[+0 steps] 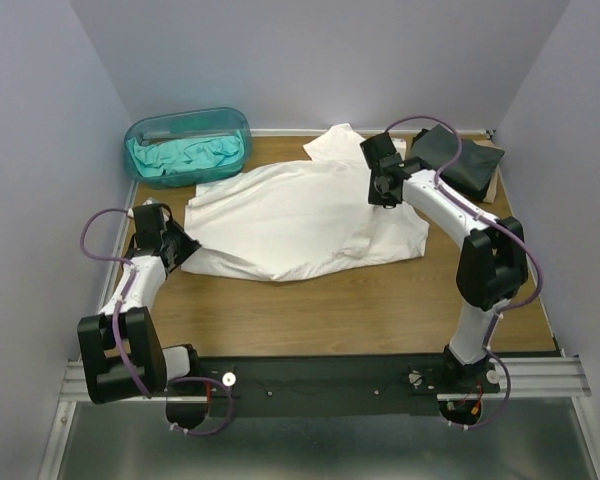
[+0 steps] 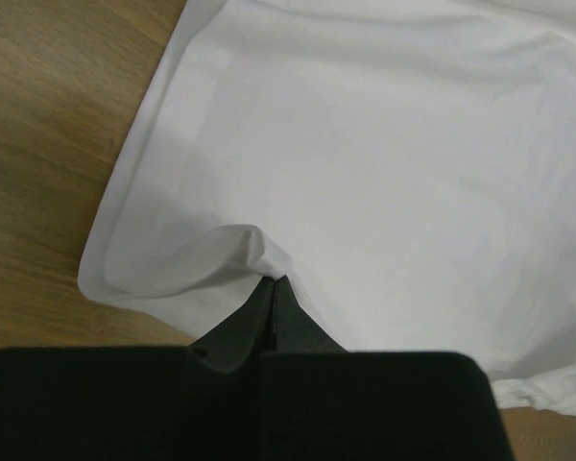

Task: Fold and stack the t-shirts
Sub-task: Fold the tshirt

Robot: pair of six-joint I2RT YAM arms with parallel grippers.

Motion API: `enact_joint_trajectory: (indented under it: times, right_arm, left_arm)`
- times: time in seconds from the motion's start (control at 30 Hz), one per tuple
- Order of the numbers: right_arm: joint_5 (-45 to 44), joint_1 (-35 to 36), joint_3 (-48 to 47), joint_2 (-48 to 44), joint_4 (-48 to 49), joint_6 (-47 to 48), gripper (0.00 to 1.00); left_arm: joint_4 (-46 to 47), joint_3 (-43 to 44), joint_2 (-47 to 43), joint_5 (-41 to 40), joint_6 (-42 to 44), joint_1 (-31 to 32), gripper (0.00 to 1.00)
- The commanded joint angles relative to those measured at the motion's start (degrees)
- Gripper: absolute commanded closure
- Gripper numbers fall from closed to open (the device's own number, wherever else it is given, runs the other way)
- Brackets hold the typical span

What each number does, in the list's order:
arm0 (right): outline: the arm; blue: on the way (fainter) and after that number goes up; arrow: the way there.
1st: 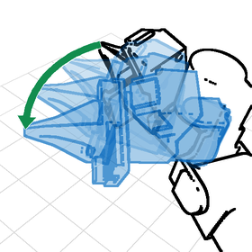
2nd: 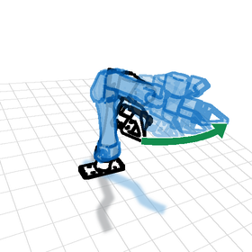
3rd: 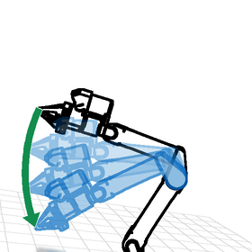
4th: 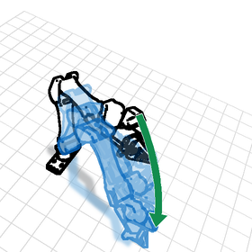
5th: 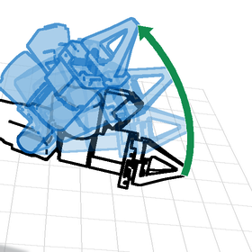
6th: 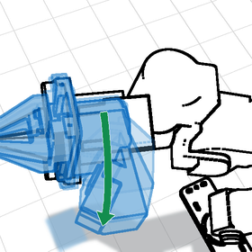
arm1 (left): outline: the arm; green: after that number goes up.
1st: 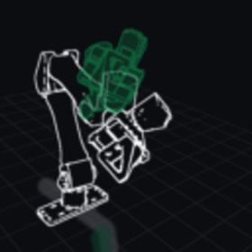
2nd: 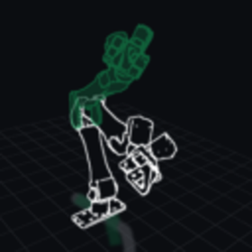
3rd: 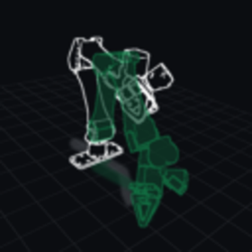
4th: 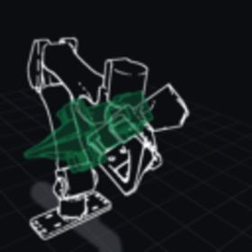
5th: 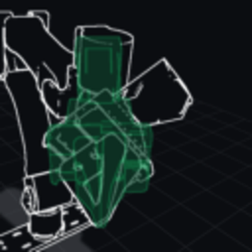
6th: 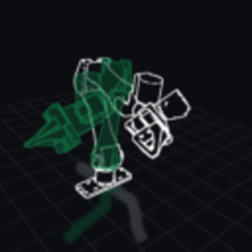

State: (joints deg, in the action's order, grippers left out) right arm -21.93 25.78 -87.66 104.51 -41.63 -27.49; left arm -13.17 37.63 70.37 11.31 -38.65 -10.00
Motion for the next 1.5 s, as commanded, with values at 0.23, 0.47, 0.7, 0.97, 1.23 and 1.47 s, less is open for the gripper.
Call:
enact_joint_trajectory:
  times: [0.23, 0.47, 0.7, 0.97, 1.23, 1.47]
  right_arm:
    - [-0.7, -2.0, -10.2, 9.2, 1.5, 6.6, 0.99]
    - [-1.4, -3.3, -12.6, 10.2, 1.4, 8.3, 1.00]
    - [-2.7, -4.8, -11.1, 8.1, 1.3, 8.7, 1.00]
    - [-3.9, -6.4, -9.8, 6.1, 1.2, 8.9, 1.00]
    - [-4.1, -6.7, -10.2, 6.2, 1.2, 8.9, 1.00]
    - [-4.5, -7.0, -11.1, 7.5, 1.3, 9.4, 1.00]
  left_arm:
    - [5.7, 4.5, 5.7, 4.3, 2.3, -5.7, 1.00]
    - [6.7, 4.3, 7.6, 5.9, 3.2, -7.4, 1.00]
    - [7.1, 4.8, 9.3, 6.4, 4.4, -8.5, 1.00]
    - [7.9, 5.4, 10.0, 7.1, 5.4, -9.2, 1.00]
    - [9.8, 6.7, 13.8, 9.1, 6.6, -9.2, 1.00]
    - [10.4, 9.0, 18.6, 9.8, 8.2, -9.2, 1.00]
